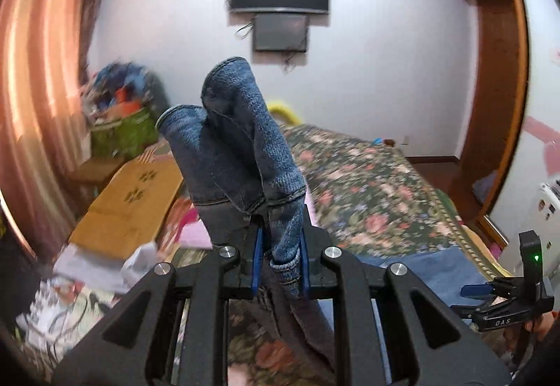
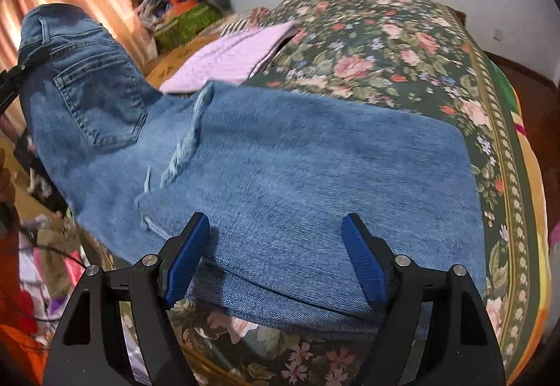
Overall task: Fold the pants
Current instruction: 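Grasp the jeans leg hems with the left gripper and lift them, then fold the held legs over the jeans with the left gripper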
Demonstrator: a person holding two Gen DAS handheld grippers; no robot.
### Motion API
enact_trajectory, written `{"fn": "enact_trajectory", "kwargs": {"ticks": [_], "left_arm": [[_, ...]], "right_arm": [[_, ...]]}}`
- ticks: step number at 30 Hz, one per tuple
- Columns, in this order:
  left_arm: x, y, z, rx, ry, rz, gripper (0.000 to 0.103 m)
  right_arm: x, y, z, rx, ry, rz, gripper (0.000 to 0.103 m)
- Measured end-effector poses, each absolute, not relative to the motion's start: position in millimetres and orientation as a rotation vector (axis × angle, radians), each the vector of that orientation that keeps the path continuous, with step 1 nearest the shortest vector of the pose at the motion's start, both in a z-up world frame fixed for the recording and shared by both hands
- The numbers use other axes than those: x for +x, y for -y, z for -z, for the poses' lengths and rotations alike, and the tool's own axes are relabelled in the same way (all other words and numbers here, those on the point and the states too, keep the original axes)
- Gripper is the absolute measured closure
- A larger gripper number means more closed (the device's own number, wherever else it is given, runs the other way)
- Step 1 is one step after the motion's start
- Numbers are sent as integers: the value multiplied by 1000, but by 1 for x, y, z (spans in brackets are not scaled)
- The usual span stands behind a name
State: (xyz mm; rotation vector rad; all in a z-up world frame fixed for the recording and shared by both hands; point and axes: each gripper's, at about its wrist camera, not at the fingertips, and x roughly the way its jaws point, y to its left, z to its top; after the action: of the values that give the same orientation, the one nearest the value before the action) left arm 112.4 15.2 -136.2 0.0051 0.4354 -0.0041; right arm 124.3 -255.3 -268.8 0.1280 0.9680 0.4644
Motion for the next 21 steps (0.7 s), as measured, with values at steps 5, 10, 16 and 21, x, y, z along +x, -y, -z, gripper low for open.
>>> {"fn": "enact_trajectory", "kwargs": {"ticks": [5,10,16,21], "left_arm": [[120,19,121,58,-411,92,87],[129,59,113,90,-381,188,87],[149,117,115,142,-400,300,89],[163,159,125,163,-434,392,90]], "right_arm": [[114,279,260,179,-933,-418,28],[111,286,281,160,-990,-413,27],[110,290,284,189,-962,-440,26],[112,292,286,204,-947,-455,26]]}}
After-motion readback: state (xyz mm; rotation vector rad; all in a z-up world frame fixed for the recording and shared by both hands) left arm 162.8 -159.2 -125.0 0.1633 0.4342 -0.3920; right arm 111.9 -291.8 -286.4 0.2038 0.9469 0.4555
